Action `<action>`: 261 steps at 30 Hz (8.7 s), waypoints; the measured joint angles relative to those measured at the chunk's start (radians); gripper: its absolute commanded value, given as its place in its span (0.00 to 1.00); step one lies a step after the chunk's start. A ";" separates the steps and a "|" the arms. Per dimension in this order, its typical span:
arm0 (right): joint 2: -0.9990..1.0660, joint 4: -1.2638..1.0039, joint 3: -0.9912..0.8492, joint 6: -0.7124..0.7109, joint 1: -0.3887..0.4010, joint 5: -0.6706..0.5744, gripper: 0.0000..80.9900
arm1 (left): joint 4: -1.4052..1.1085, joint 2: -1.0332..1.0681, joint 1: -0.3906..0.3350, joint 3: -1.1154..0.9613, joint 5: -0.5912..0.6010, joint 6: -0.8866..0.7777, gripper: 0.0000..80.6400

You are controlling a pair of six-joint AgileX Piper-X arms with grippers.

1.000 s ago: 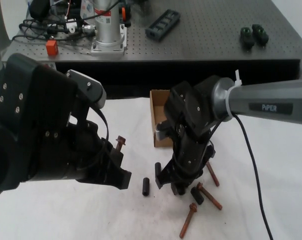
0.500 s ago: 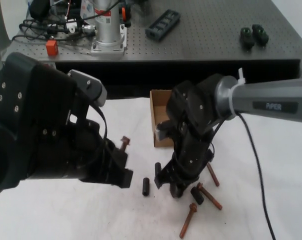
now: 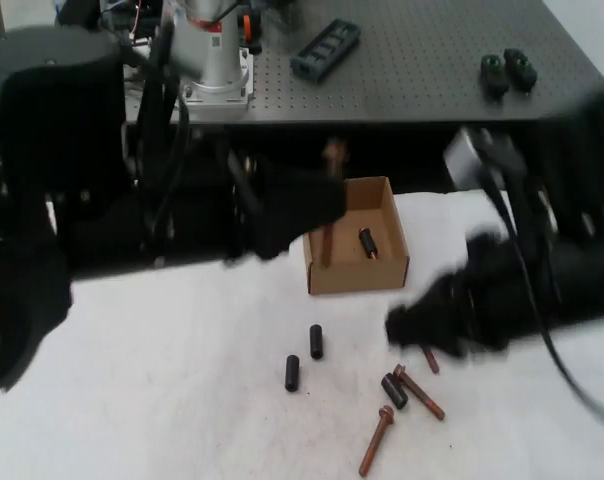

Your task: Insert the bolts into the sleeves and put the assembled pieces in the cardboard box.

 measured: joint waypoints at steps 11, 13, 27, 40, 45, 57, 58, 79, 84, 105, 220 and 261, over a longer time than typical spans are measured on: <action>-0.005 -0.508 0.103 0.221 0.069 -0.016 0.02 | -0.058 0.055 0.000 0.000 0.037 -0.066 0.01; -0.005 -0.560 0.103 0.229 0.069 -0.008 0.02 | -0.058 0.055 0.000 0.000 0.037 -0.066 0.01; -0.005 -0.635 0.103 0.241 0.069 0.039 0.02 | -0.080 0.055 0.000 0.000 0.032 -0.066 0.01; -0.041 -0.655 0.105 0.241 0.069 0.077 0.02 | -0.078 0.055 0.002 0.000 0.014 -0.066 0.01; -0.041 -0.675 0.105 0.241 0.069 0.098 0.02 | -0.075 0.055 0.002 0.000 0.044 -0.066 0.01; 0.029 -0.526 0.016 0.131 -0.059 0.326 0.02 | 0.120 0.055 0.002 0.000 -0.183 0.013 0.66; 0.068 -0.482 -0.026 0.100 -0.076 0.343 0.02 | 0.152 0.055 0.002 0.000 -0.217 0.042 0.64; 1.129 0.210 -1.074 -0.202 -0.126 0.607 0.00 | 0.720 0.488 0.002 -0.268 -0.444 0.335 0.47; 1.157 0.270 -1.127 -0.204 -0.144 0.607 0.24 | 0.808 0.577 0.002 -0.362 -0.477 0.339 0.47; 0.905 0.471 -1.130 -0.204 -0.169 0.605 0.47 | 1.040 0.784 0.002 -0.576 -0.572 0.391 0.10; 0.001 -0.886 0.102 0.461 0.046 -0.061 0.01 | -0.109 -0.068 0.005 0.185 0.191 0.118 0.01; -0.240 0.218 0.102 -0.008 -0.368 0.286 0.47 | 0.395 0.732 0.003 -0.698 -0.488 0.250 0.01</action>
